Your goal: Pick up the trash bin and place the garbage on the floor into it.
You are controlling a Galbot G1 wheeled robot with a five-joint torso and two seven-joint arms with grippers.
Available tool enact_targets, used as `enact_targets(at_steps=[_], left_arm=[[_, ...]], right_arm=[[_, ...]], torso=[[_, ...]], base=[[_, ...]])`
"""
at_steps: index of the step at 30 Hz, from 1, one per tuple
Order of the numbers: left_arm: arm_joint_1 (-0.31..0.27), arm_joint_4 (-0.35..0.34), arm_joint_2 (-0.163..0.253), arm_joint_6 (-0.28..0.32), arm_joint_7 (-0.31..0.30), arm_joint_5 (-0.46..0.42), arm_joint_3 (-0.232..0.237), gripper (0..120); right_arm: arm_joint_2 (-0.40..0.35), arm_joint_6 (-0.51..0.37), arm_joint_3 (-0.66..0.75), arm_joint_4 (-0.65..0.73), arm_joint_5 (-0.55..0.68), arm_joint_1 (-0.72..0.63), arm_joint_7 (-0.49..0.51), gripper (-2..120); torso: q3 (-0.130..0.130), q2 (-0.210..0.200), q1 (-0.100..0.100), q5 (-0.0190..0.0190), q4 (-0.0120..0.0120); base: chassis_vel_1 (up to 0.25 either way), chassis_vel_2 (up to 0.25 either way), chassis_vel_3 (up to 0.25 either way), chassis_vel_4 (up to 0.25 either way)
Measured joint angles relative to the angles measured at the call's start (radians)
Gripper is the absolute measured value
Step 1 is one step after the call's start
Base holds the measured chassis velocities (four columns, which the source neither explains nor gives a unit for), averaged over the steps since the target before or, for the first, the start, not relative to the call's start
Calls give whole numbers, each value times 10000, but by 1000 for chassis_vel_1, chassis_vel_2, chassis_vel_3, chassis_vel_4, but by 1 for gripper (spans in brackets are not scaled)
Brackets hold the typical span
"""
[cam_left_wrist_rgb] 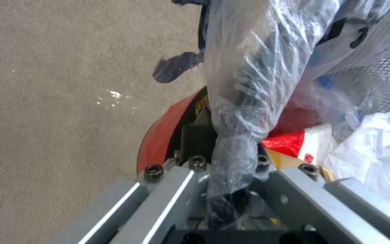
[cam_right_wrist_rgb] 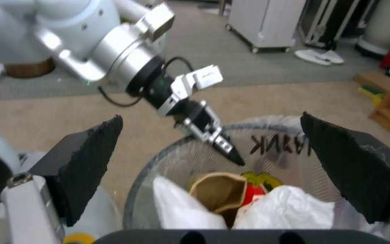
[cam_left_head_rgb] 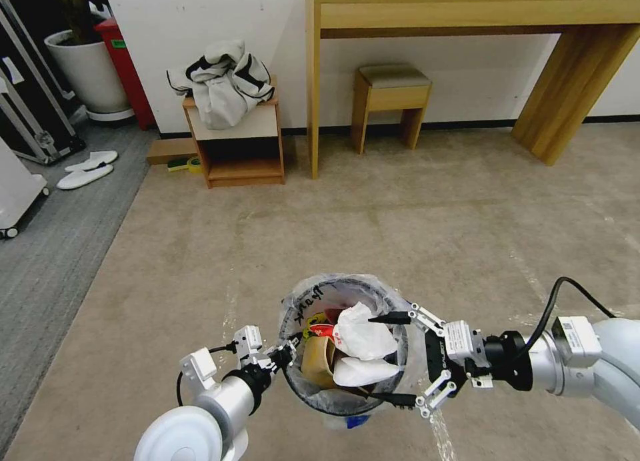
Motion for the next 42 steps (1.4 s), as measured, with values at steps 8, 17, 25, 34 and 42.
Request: enact_targets(at_steps=[8, 17, 25, 34, 42], left_arm=[[-33, 27, 49, -5, 57, 72, -190, 1], [18, 28, 332, -125, 202, 276, -591, 1], [31, 29, 448, -221, 292, 380, -812, 1], [-10, 102, 374, -338, 325, 505, -1083, 1], [-157, 204, 289, -378, 342, 607, -1034, 1]], right_arm=[[256, -54, 571, -52, 911, -15, 600, 100], [924, -129, 1109, -260, 1371, -103, 1173, 100], [1527, -170, 1391, -493, 1686, -118, 1722, 100], [2016, -242, 1329, -1084, 1789, -40, 2407, 100], [2255, -310, 1093, -2015, 1360, -31, 2850, 100]], torso=[[0, 0, 0, -1, 0], [0, 0, 0, -1, 0], [0, 0, 0, -1, 0], [0, 0, 0, 0, 1], [0, -1, 0, 0, 0]], base=[[0, 0, 0, 0], [0, 0, 0, 0], [0, 0, 0, 0], [0, 0, 0, 0], [0, 0, 0, 0]])
